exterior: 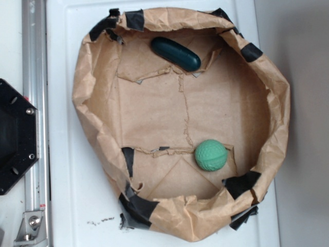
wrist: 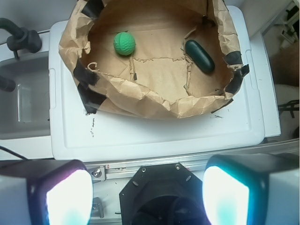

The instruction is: Grab the plastic pickle.

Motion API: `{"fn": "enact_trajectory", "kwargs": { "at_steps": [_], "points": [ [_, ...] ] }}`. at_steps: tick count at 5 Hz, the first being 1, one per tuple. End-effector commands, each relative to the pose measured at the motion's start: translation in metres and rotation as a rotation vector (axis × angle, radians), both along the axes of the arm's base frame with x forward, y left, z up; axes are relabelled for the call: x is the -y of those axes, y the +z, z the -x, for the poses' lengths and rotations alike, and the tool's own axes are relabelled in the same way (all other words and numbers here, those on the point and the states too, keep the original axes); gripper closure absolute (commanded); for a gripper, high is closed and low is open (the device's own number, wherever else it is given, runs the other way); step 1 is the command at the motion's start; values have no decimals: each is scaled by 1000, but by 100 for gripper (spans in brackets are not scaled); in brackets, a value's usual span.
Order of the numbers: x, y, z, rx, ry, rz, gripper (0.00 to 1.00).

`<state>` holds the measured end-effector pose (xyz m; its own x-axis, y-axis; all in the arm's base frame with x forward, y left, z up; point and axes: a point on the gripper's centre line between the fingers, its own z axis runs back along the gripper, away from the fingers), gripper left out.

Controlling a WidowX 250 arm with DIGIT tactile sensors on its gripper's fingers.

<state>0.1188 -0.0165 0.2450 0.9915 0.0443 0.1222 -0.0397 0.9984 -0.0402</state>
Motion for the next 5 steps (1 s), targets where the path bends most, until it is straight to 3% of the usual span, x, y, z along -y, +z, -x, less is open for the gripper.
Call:
{"fn": "enact_trajectory", "kwargs": {
  "at_steps": [1,2,3,4,5],
  "points": [
    [0,0,0,0,0,0,0],
    [-2,-18,-50,138,-217,19,0],
    [-11,-39,-100,184,-324,29,0],
    [-22,-85,-147,217,-392,-106,0],
    [-36,-124,-165,160,-436,-163,0]
  ]
}}
